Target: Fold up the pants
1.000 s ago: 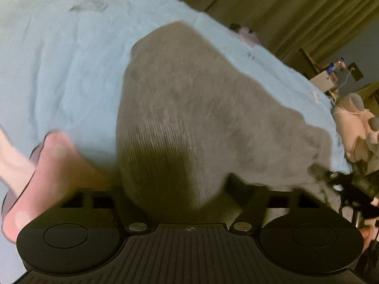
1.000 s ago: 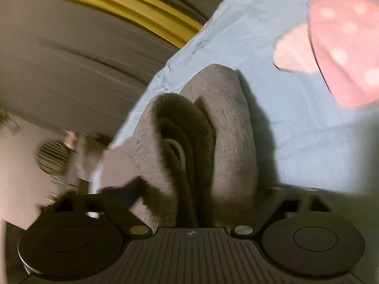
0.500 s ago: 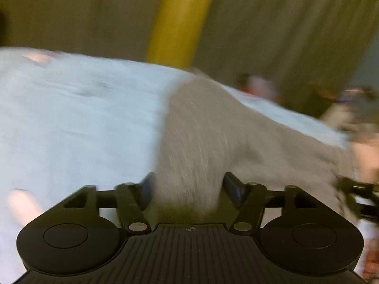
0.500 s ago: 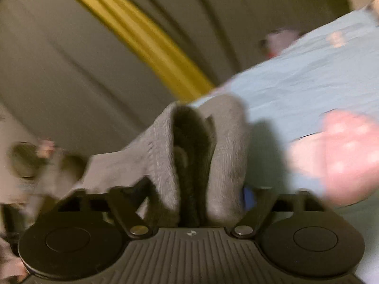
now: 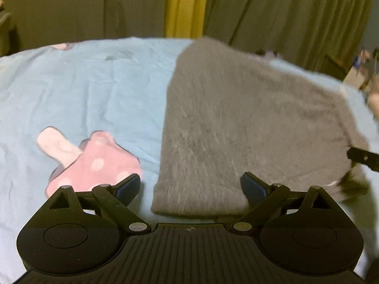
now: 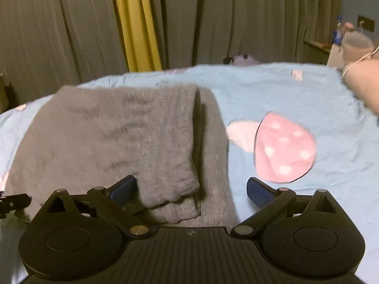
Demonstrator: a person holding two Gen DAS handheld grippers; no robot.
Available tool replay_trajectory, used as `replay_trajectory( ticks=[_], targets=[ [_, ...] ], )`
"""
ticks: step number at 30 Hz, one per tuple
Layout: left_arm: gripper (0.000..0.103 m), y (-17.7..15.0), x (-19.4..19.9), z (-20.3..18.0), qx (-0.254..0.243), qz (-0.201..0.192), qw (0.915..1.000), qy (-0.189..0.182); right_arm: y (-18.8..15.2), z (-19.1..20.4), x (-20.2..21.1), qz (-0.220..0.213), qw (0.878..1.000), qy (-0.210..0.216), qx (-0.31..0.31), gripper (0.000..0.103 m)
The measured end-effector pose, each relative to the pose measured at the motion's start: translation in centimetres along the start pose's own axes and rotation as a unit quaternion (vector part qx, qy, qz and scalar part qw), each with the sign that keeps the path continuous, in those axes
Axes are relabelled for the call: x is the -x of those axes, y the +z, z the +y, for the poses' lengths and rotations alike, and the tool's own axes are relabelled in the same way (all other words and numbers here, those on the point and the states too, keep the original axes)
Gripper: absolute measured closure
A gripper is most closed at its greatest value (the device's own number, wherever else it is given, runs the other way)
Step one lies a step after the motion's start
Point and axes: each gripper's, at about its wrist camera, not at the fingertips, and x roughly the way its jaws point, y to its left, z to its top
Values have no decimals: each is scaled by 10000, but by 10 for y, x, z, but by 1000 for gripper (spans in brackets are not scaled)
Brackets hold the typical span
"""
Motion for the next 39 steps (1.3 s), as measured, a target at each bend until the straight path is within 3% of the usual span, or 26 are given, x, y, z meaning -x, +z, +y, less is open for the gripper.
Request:
replay_trajectory(
  ticks=[2, 4, 9, 11, 13, 17, 21, 24, 27, 39],
  targets=[
    [3, -9, 15, 5, 11, -195, 9998, -3, -4, -2, 21, -214, 9996, 115, -151, 4],
    [2, -22, 24, 10, -93, -269, 9996, 52, -17, 1, 31, -67, 9993, 255, -259, 4],
    [2, -39, 24, 5, -249, 504, 9976, 392, -61, 19, 38, 739, 9970, 62, -213, 4],
    [2, -38, 29, 2, -261, 437, 9974, 505, -69, 29, 39, 959, 9951, -100, -200, 4],
    [2, -36, 36, -2, -290, 314, 9973, 598, -69, 37, 44, 853, 9963, -41, -2, 4],
    [2, -42, 54, -7, -221, 164, 9978, 601, -64, 45, 57, 403, 9980, -313, 376, 4],
    [2, -48, 78, -14, 6, -221, 9994, 252, -65, 43, 67, 177, 9994, -226, 178, 4],
    [2, -48, 85, -28, -199, -427, 9986, 243, -63, 44, 70, 99, 9996, -239, 97, 4],
    [2, -47, 83, -40, -423, -428, 9977, 321, -63, 47, 69, 53, 9997, -215, 34, 4],
    [2, -44, 53, -50, -547, -341, 9971, 403, -58, 44, 52, 12, 9994, -342, -105, 4]
  ],
)
